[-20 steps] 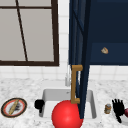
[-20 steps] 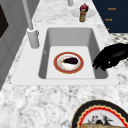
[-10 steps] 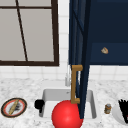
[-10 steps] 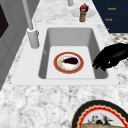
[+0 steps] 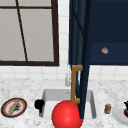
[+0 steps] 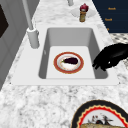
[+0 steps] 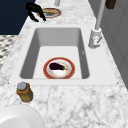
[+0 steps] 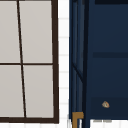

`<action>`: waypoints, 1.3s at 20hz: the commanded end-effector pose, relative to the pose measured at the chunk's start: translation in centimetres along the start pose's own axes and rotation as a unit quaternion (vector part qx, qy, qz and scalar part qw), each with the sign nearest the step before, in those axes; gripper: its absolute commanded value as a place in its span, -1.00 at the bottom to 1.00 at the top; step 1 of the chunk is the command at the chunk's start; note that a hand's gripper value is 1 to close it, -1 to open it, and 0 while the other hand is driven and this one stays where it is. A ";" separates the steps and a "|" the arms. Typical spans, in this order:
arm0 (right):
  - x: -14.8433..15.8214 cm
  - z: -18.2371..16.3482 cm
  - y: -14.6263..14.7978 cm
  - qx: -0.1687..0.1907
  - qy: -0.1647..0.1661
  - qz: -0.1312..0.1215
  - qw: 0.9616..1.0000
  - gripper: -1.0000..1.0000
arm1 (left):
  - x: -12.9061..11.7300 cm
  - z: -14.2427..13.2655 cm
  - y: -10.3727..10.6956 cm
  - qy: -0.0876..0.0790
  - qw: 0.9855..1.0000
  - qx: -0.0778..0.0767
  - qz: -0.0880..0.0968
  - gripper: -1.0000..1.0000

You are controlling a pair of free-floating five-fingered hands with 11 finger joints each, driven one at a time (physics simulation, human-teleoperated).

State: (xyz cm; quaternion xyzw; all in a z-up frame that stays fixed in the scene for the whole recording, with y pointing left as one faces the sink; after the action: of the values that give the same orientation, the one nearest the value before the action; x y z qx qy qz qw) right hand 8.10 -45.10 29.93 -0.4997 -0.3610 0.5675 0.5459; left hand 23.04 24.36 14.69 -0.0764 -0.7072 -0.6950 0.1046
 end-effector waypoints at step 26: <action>-3.3 -9.3 4.7 0.106 -0.130 -0.003 0.986 -1.00 | 0.0 0.0 0.0 0.000 1.000 0.000 0.000 0.00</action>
State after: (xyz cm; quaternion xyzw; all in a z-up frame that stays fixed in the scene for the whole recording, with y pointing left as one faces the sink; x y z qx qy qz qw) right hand 14.53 -49.60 23.76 -0.3786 -0.3651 0.6485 0.5503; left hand 23.04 24.36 14.69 -0.0764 -0.7072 -0.6950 0.1046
